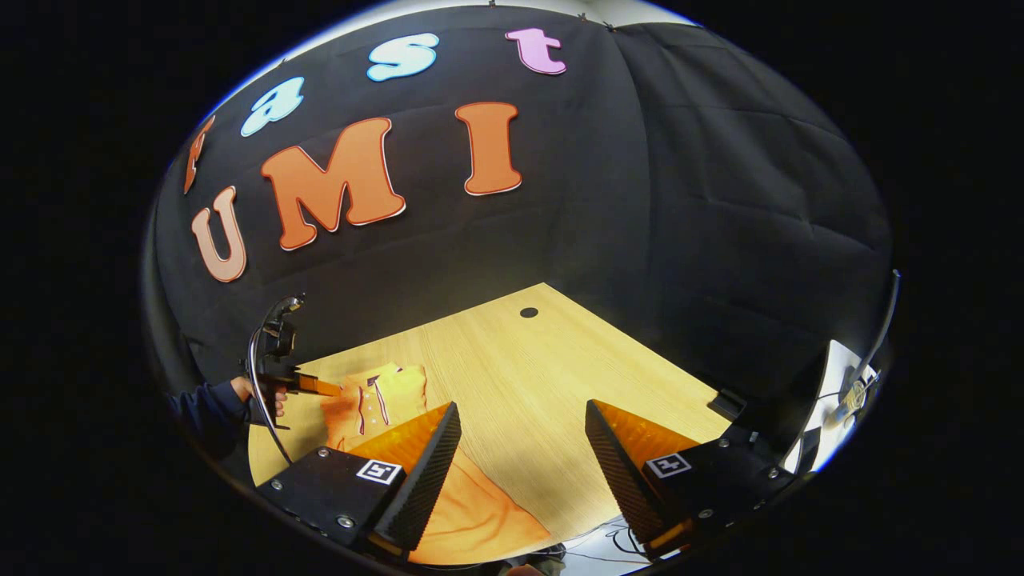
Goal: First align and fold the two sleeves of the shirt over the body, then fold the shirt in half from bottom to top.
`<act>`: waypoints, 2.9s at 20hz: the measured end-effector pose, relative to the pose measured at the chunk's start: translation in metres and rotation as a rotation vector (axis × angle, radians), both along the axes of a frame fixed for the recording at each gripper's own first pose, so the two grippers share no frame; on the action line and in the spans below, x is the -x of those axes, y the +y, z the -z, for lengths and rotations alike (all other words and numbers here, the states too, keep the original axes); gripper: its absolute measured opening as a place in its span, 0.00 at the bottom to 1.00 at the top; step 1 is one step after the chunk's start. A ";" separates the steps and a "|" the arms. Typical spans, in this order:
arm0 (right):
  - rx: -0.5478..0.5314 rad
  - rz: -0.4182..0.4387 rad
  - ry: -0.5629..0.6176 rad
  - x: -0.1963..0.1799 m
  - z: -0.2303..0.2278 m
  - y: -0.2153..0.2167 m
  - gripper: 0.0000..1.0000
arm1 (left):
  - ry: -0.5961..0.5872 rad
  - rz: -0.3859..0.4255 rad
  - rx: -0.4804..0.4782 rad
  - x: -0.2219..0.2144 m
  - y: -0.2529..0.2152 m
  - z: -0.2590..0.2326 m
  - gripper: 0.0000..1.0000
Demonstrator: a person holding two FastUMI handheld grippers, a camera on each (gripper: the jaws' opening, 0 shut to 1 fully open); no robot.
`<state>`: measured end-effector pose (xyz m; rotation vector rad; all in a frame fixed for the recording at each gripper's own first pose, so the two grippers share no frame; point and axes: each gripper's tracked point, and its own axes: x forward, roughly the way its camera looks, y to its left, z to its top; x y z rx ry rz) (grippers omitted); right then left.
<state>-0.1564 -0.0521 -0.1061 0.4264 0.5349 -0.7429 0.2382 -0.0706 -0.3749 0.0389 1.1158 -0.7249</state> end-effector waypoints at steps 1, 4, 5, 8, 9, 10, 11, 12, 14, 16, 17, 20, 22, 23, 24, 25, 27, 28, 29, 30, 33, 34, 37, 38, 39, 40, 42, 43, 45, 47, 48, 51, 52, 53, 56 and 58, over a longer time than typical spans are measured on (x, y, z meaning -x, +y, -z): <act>0.005 0.002 0.002 0.000 0.000 0.001 0.95 | -0.007 0.001 0.020 0.001 -0.003 -0.005 0.36; 0.032 0.005 0.000 -0.001 -0.003 -0.001 0.95 | -0.066 -0.016 0.041 -0.004 0.001 -0.025 0.79; 0.044 0.001 0.001 -0.001 -0.003 -0.001 0.95 | -0.093 -0.025 0.048 -0.006 0.005 -0.032 0.96; 0.084 -0.025 0.000 -0.005 -0.006 0.001 0.95 | -0.165 -0.051 0.085 -0.006 0.013 -0.060 0.96; 0.104 -0.034 -0.006 -0.007 -0.009 0.003 0.95 | -0.199 -0.060 0.099 -0.006 0.017 -0.072 0.96; 0.121 -0.044 -0.013 -0.009 -0.013 0.005 0.96 | -0.240 -0.069 0.113 -0.006 0.021 -0.085 1.00; 0.139 -0.056 -0.023 -0.012 -0.017 0.007 0.96 | -0.286 -0.083 0.128 -0.005 0.025 -0.100 0.97; 0.156 -0.073 -0.030 -0.017 -0.020 0.010 0.96 | -0.332 -0.101 0.148 -0.004 0.028 -0.117 0.96; 0.177 -0.123 -0.044 -0.051 -0.019 0.018 0.96 | -0.417 -0.138 0.180 0.002 0.039 -0.149 0.92; 0.181 -0.182 -0.070 -0.066 -0.021 0.023 0.96 | -0.511 -0.182 0.213 0.016 0.049 -0.187 0.92; 0.179 -0.212 -0.079 -0.067 -0.022 0.026 0.97 | -0.546 -0.202 0.224 0.024 0.055 -0.204 0.96; 0.195 -0.292 -0.119 -0.076 -0.027 0.028 0.97 | -0.671 -0.281 0.258 0.053 0.080 -0.258 0.96; 0.194 -0.340 -0.146 -0.081 -0.029 0.032 0.97 | -0.736 -0.320 0.252 0.075 0.095 -0.274 0.96; 0.195 -0.364 -0.160 -0.082 -0.028 0.034 0.97 | -0.764 -0.333 0.257 0.088 0.100 -0.281 0.97; 0.200 -0.384 -0.173 -0.085 -0.029 0.035 0.97 | -0.802 -0.354 0.262 0.097 0.106 -0.291 0.98; 0.204 -0.410 -0.192 -0.084 -0.031 0.038 0.96 | -0.837 -0.373 0.262 0.110 0.112 -0.300 0.98; 0.207 -0.458 -0.201 -0.081 -0.026 0.042 0.96 | -0.889 -0.420 0.243 0.136 0.120 -0.317 0.98; 0.202 -0.479 -0.192 -0.076 -0.020 0.042 0.97 | -0.888 -0.439 0.224 0.150 0.125 -0.316 0.97; 0.188 -0.496 -0.185 -0.073 -0.012 0.044 0.97 | -0.885 -0.449 0.207 0.162 0.128 -0.312 0.97; 0.164 -0.513 -0.178 -0.069 -0.004 0.045 0.96 | -0.870 -0.456 0.176 0.173 0.131 -0.303 0.98; 0.097 -0.558 -0.136 -0.054 0.026 0.050 0.96 | -0.800 -0.484 0.091 0.210 0.139 -0.268 0.98; 0.084 -0.575 -0.116 -0.051 0.036 0.050 0.97 | -0.773 -0.495 0.068 0.221 0.141 -0.256 0.98; 0.027 -0.626 -0.047 -0.029 0.072 0.058 0.97 | -0.674 -0.500 -0.018 0.254 0.148 -0.213 0.98; -0.006 -0.642 -0.025 -0.021 0.085 0.062 0.97 | -0.617 -0.497 -0.033 0.269 0.146 -0.195 0.98; -0.040 -0.658 -0.002 -0.015 0.096 0.067 0.97 | -0.560 -0.496 -0.059 0.282 0.144 -0.180 0.98; -0.069 -0.674 0.021 -0.010 0.109 0.073 0.97 | -0.517 -0.494 -0.082 0.293 0.145 -0.168 0.98; -0.114 -0.704 0.064 -0.002 0.130 0.085 0.98 | -0.441 -0.498 -0.125 0.307 0.151 -0.138 0.98; -0.135 -0.719 0.087 0.002 0.141 0.090 0.98 | -0.404 -0.500 -0.136 0.318 0.153 -0.126 0.98; -0.168 -0.742 0.140 0.011 0.161 0.097 0.98 | -0.325 -0.495 -0.176 0.335 0.160 -0.099 0.98; -0.222 -0.756 0.193 0.019 0.179 0.107 0.97 | -0.206 -0.482 -0.206 0.350 0.162 -0.069 0.98; -0.256 -0.760 0.216 0.021 0.190 0.113 0.98 | -0.140 -0.488 -0.214 0.360 0.165 -0.057 0.98; -0.332 -0.762 0.286 0.031 0.219 0.129 0.98 | -0.024 -0.508 -0.269 0.363 0.171 -0.031 0.99; -0.349 -0.759 0.307 0.034 0.225 0.132 0.98 | -0.035 -0.501 -0.319 0.364 0.169 -0.034 0.99; -0.358 -0.752 0.324 0.039 0.225 0.133 0.98 | -0.028 -0.485 -0.347 0.361 0.167 -0.029 0.99; -0.366 -0.748 0.373 0.045 0.239 0.136 0.98 | 0.033 -0.453 -0.369 0.360 0.159 -0.005 0.99; -0.378 -0.754 0.400 0.050 0.246 0.140 0.98 | 0.056 -0.448 -0.367 0.350 0.152 0.008 0.99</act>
